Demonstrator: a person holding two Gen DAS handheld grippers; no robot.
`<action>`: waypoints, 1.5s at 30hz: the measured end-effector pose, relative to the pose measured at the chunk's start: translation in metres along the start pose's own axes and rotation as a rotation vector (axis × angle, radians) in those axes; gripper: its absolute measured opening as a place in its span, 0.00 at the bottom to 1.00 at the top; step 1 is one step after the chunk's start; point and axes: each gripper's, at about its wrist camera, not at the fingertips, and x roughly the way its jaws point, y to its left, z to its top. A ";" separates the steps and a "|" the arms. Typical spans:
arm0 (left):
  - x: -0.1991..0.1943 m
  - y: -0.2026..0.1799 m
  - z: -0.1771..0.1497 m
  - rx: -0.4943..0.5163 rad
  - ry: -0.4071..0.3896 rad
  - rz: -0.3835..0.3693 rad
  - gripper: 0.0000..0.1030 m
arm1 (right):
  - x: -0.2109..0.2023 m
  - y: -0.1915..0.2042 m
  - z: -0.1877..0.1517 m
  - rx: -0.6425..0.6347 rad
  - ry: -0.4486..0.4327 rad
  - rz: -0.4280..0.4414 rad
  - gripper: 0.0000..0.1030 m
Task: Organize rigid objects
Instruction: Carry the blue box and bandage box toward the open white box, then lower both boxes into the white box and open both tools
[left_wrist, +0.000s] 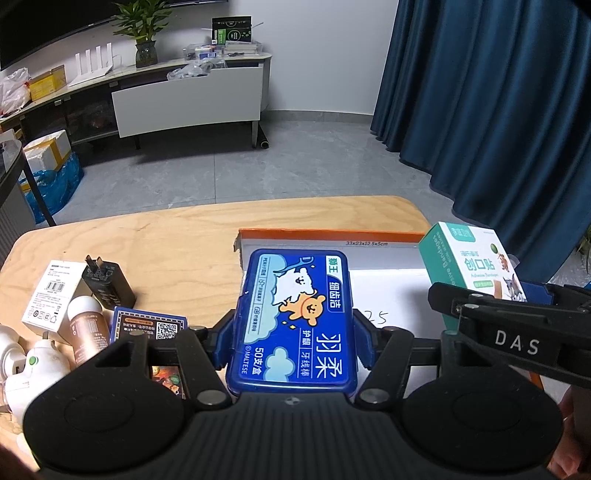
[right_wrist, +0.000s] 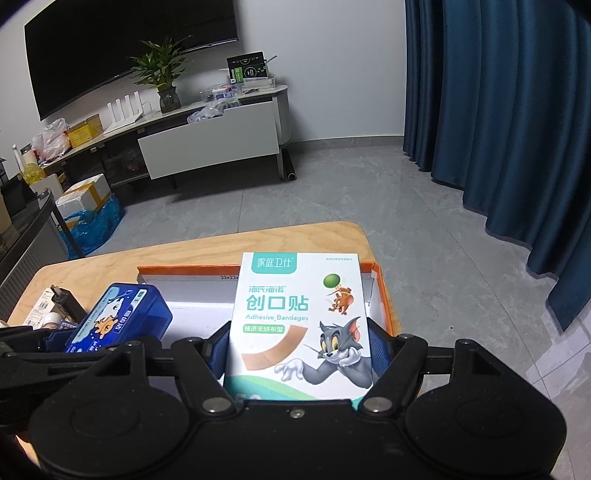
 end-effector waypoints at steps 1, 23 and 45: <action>0.000 0.000 0.000 -0.002 0.000 0.000 0.61 | 0.001 -0.001 0.000 0.003 0.003 0.003 0.82; 0.002 0.003 -0.001 -0.009 0.002 -0.002 0.62 | 0.010 -0.001 -0.001 0.003 0.022 0.017 0.82; 0.005 0.006 -0.001 -0.020 0.011 0.001 0.62 | 0.022 0.003 0.001 -0.023 0.050 0.014 0.82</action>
